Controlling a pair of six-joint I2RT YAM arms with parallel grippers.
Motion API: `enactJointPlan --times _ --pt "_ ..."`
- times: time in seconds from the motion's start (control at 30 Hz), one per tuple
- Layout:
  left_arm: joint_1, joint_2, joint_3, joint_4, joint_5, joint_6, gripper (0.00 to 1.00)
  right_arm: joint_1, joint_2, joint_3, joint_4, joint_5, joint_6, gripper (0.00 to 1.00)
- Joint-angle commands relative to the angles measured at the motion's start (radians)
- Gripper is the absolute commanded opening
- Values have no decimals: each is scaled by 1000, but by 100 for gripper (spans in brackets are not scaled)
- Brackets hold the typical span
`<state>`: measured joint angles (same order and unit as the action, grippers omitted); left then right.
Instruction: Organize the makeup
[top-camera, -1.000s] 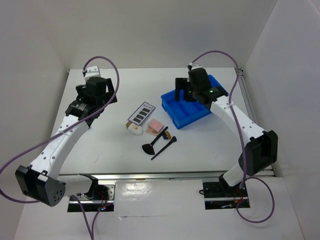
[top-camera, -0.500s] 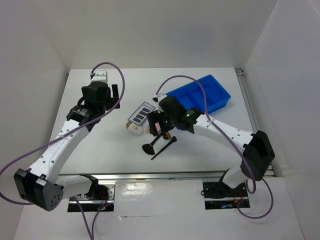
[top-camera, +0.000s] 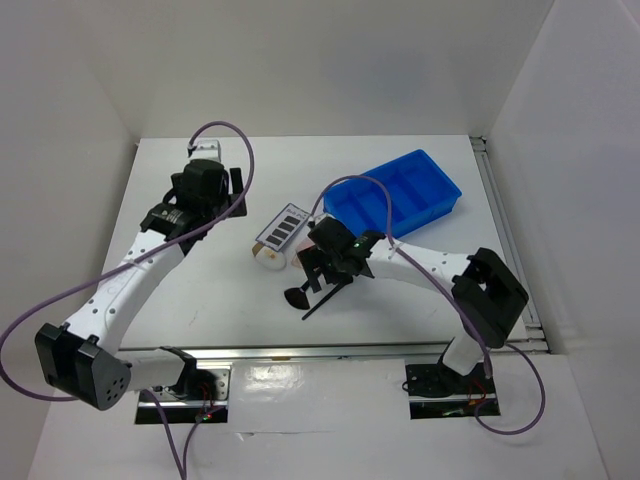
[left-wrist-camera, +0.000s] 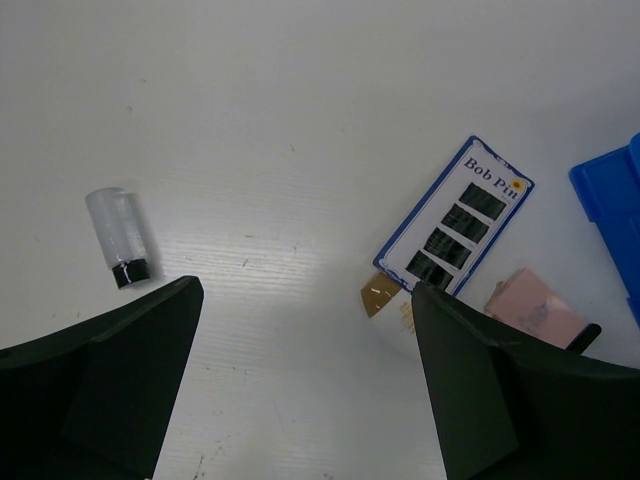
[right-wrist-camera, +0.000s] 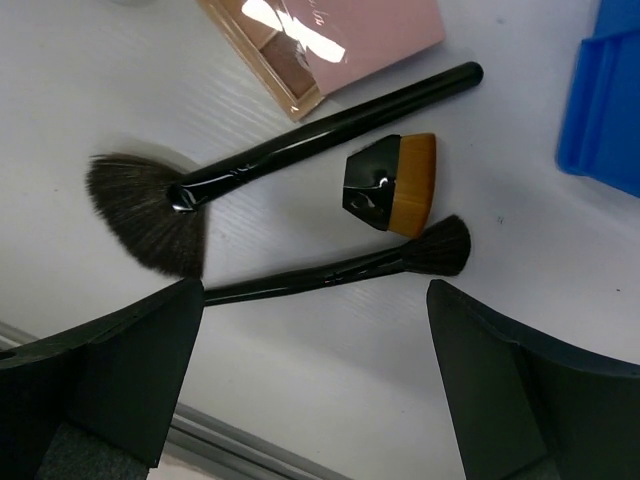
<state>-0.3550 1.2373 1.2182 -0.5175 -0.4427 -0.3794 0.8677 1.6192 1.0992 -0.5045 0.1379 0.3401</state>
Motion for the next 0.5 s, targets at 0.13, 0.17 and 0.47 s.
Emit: enactJointPlan --times 0.13,0.17,0.47 --pt "-22 24 37 -10 -13 -24 100 -35 59 -12 92 49 13 98" --pt "-22 24 37 -10 -13 -24 100 -35 73 -21 101 49 2 97" --pt "-22 33 37 -19 -22 -15 100 -53 157 -1 146 49 -19 84"
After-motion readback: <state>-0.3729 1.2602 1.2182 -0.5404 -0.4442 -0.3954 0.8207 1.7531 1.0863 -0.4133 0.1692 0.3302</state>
